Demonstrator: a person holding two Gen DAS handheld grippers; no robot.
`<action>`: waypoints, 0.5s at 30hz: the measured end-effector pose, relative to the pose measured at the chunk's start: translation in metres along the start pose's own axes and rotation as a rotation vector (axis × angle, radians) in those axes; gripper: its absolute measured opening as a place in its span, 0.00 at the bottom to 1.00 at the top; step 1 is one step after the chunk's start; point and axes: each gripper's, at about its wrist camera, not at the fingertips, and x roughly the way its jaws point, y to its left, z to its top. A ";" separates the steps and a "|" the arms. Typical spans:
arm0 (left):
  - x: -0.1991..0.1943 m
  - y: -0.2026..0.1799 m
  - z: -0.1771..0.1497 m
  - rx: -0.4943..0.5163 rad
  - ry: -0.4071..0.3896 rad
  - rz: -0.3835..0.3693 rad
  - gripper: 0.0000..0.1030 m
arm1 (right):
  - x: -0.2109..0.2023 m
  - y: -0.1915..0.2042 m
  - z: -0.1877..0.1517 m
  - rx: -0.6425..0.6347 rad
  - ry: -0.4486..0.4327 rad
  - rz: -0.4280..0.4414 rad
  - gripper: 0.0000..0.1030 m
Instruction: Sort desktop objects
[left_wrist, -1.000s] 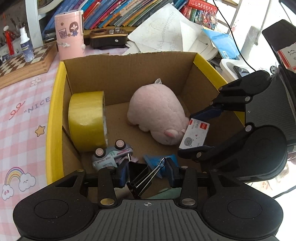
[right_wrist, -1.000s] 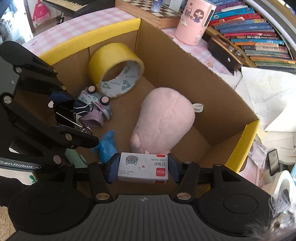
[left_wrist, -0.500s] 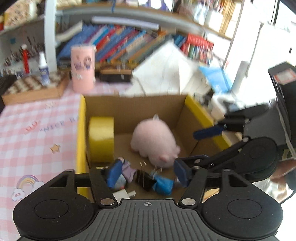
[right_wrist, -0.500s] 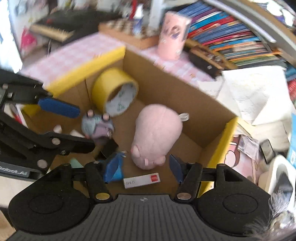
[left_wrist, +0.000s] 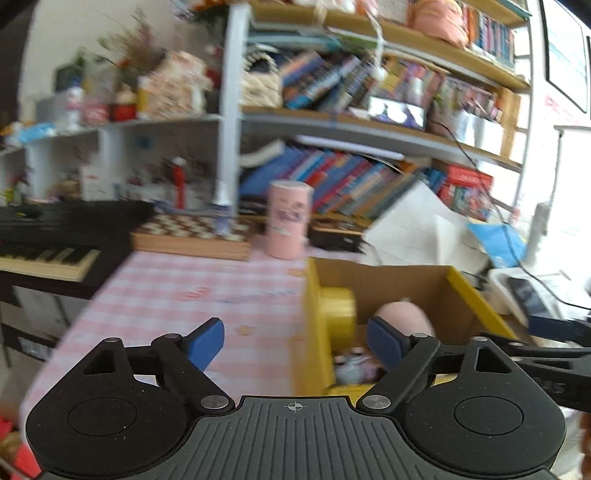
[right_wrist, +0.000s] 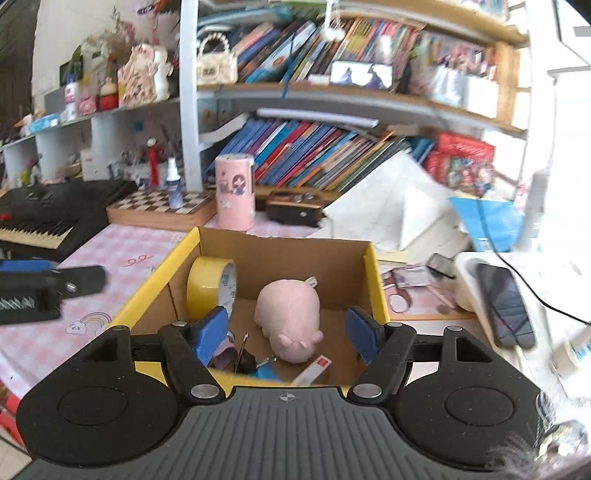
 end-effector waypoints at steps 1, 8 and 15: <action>-0.007 0.005 -0.005 0.004 -0.007 0.017 0.85 | -0.007 0.002 -0.005 0.008 -0.006 -0.014 0.67; -0.049 0.030 -0.040 0.030 0.033 0.134 0.94 | -0.046 0.028 -0.046 0.078 0.000 -0.095 0.69; -0.077 0.042 -0.072 0.073 0.101 0.174 0.95 | -0.080 0.067 -0.075 0.061 0.037 -0.066 0.78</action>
